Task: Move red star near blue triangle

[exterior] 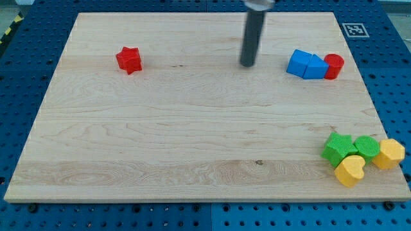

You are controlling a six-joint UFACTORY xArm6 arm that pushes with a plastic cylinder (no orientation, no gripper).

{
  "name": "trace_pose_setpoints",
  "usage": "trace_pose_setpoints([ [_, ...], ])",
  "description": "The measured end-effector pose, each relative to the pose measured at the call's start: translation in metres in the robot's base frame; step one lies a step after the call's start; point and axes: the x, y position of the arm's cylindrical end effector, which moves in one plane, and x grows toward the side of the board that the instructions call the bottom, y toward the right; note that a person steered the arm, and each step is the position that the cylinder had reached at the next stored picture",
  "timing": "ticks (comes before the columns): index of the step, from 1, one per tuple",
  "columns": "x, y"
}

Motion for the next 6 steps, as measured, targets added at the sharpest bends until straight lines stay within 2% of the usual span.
trace_pose_setpoints([
  [2,-0.046,-0.163],
  [3,-0.044,-0.245],
  [4,-0.036,-0.274],
  [6,-0.012,-0.234],
])
